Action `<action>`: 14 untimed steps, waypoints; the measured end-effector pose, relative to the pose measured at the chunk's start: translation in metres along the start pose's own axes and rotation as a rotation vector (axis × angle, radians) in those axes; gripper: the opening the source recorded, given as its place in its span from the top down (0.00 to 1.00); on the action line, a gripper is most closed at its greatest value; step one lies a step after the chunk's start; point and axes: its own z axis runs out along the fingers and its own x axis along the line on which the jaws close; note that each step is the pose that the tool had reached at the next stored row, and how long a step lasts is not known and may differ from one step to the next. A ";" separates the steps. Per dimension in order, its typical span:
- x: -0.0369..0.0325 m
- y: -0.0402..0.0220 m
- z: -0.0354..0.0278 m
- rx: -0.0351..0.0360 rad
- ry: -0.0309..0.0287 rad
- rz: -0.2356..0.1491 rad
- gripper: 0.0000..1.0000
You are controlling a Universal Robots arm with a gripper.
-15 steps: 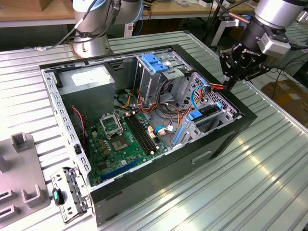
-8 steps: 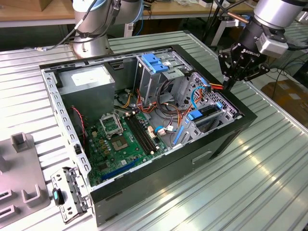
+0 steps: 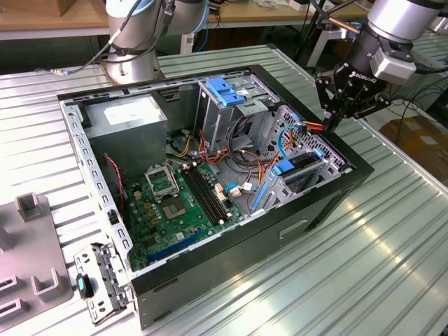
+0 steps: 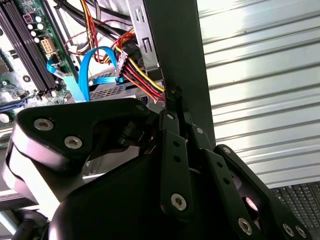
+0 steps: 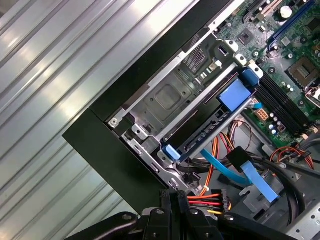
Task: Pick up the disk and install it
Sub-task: 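Insert the first disk wire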
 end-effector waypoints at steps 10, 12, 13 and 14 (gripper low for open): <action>-0.0052 0.0052 0.0001 0.0002 0.0004 0.038 0.84; -0.0053 0.0052 0.0001 0.0002 0.0005 0.038 0.84; -0.0053 0.0052 0.0001 0.0002 0.0005 0.038 0.84; -0.0052 0.0052 0.0001 0.0002 0.0005 0.038 0.84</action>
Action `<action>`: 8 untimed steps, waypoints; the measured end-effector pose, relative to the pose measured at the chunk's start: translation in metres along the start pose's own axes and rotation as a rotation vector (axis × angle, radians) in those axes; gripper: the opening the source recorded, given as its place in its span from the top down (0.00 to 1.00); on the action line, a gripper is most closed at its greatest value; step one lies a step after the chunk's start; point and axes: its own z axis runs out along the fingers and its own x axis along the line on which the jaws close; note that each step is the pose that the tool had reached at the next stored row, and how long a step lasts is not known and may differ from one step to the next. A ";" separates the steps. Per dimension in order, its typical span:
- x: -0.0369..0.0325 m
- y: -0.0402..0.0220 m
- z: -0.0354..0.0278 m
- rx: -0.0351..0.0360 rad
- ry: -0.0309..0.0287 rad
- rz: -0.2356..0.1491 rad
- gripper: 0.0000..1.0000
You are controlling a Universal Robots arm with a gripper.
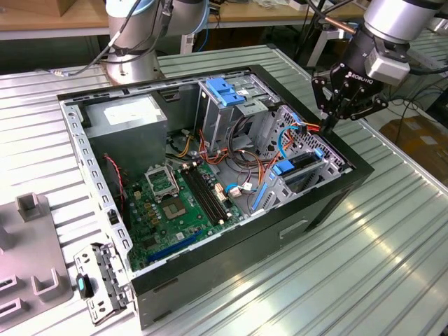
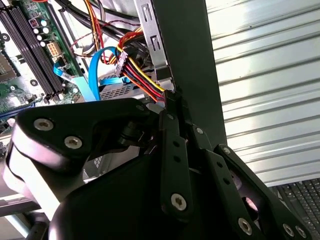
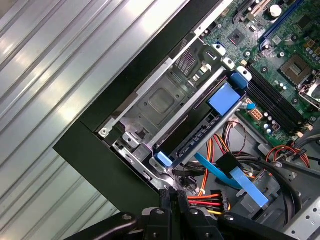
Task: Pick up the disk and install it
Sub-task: 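Insert the first disk wire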
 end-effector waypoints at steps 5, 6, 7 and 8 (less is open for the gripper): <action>-0.0009 0.0010 0.0002 0.0004 0.0008 0.065 0.84; -0.0013 0.0013 0.0002 0.0004 0.0008 0.068 0.84; -0.0018 0.0022 0.0002 0.0003 0.0009 0.068 0.84; -0.0035 0.0044 0.0001 0.0003 0.0010 0.068 0.84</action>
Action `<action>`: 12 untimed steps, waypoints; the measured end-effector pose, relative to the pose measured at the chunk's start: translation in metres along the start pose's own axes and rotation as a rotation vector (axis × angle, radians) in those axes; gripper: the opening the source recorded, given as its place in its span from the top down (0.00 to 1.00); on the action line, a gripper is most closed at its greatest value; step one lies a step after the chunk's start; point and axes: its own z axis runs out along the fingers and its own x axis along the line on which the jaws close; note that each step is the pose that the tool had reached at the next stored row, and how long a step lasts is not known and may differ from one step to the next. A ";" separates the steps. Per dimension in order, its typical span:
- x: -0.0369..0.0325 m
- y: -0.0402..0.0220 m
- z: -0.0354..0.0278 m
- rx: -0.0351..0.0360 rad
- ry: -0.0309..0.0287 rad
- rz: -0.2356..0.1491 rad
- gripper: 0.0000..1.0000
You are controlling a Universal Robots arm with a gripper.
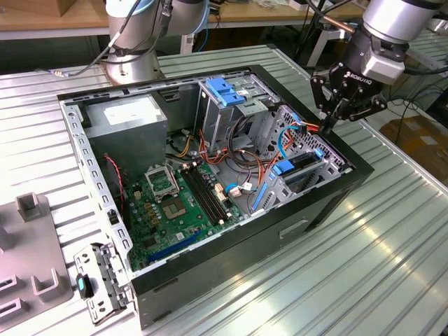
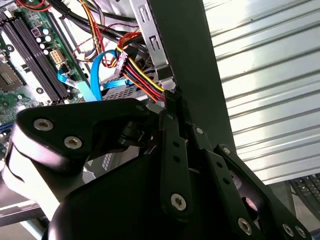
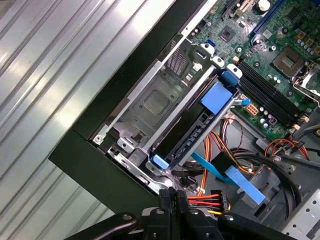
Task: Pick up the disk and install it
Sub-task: 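Insert the first disk wire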
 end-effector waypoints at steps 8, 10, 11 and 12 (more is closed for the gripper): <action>-0.0055 0.0076 0.0023 0.0004 0.0007 0.051 0.84; -0.0055 0.0076 0.0032 0.0006 0.0012 0.093 0.84; -0.0055 0.0076 0.0039 0.0008 0.0016 0.126 0.84; -0.0055 0.0077 0.0043 0.0009 0.0020 0.151 0.84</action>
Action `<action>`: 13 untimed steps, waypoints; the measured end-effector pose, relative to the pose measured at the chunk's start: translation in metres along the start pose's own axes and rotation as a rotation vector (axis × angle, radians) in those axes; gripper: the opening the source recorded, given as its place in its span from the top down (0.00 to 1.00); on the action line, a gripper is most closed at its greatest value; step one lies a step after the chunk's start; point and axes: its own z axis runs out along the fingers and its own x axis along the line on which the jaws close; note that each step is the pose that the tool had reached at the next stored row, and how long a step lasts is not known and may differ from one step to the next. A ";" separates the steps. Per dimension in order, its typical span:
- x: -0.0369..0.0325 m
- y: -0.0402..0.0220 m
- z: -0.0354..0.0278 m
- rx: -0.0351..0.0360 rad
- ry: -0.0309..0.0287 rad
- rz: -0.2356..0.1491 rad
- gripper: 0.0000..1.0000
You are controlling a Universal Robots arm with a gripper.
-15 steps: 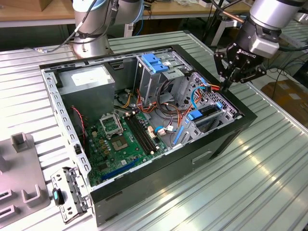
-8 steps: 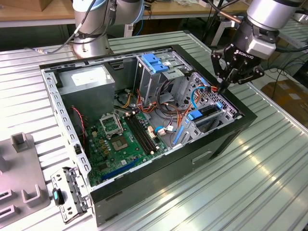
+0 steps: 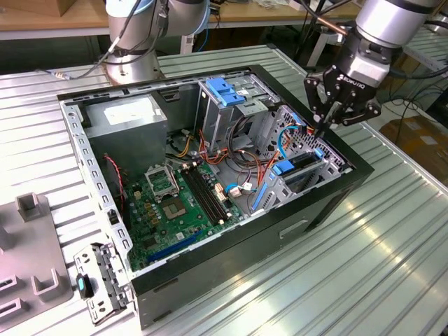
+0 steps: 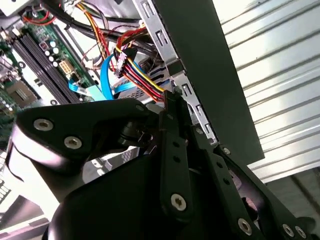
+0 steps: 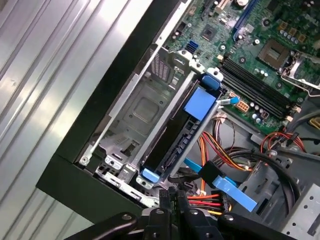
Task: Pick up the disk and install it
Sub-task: 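Insert the first disk wire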
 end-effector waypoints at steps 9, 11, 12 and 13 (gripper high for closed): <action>-0.0052 0.0098 0.0055 0.0009 0.0023 0.173 0.84; -0.0052 0.0098 0.0063 0.0011 0.0032 0.227 0.84; -0.0053 0.0101 0.0066 0.0012 0.0033 0.248 0.84; -0.0053 0.0101 0.0066 0.0012 0.0033 0.250 0.84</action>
